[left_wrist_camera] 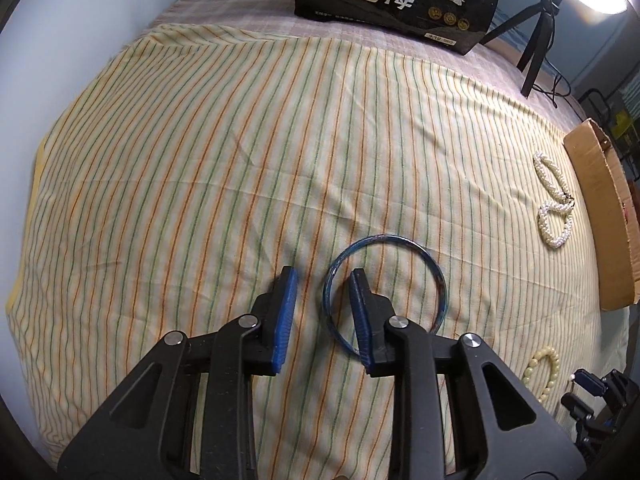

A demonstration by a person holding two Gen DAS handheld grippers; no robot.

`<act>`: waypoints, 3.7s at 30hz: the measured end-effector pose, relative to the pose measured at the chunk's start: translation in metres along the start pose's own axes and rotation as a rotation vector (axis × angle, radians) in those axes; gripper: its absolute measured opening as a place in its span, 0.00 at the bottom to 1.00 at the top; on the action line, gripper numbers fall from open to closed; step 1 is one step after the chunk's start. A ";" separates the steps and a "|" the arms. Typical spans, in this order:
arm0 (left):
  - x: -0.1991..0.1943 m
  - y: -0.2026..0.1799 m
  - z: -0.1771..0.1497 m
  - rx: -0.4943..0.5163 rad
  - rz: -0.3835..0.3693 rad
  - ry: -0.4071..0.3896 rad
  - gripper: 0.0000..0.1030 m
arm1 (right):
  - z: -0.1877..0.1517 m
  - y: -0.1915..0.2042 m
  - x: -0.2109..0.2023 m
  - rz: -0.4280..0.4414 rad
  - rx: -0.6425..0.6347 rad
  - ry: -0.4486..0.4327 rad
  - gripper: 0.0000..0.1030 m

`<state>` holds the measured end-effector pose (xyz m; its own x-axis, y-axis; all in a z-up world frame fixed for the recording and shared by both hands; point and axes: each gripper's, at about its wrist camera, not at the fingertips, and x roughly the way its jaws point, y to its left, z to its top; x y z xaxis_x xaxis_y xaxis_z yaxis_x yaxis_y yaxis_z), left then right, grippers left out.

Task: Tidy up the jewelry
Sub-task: 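Close the left tool on the dark blue bangle while the right tool grips the pearl earring, then lift the bangle and earring and carry both over the cardboard box, then open both tools to drop the bangle and earring into the box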

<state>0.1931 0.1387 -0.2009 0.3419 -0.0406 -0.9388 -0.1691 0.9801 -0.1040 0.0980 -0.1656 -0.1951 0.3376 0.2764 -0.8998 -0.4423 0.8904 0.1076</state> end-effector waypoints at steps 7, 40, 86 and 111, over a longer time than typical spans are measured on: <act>0.001 -0.010 0.001 0.020 0.013 -0.007 0.12 | 0.004 0.001 0.005 -0.019 -0.017 0.003 0.17; -0.079 -0.054 0.007 0.012 -0.184 -0.143 0.01 | 0.024 0.001 -0.047 0.040 0.030 -0.133 0.06; -0.107 -0.309 0.004 0.289 -0.438 -0.198 0.01 | 0.071 -0.176 -0.118 -0.134 0.316 -0.307 0.06; -0.085 -0.357 -0.005 0.325 -0.477 -0.146 0.01 | 0.101 -0.209 -0.108 -0.156 0.412 -0.334 0.36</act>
<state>0.2194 -0.2083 -0.0853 0.4382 -0.4867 -0.7557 0.3187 0.8702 -0.3757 0.2379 -0.3452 -0.0777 0.6483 0.1698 -0.7422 -0.0271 0.9794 0.2003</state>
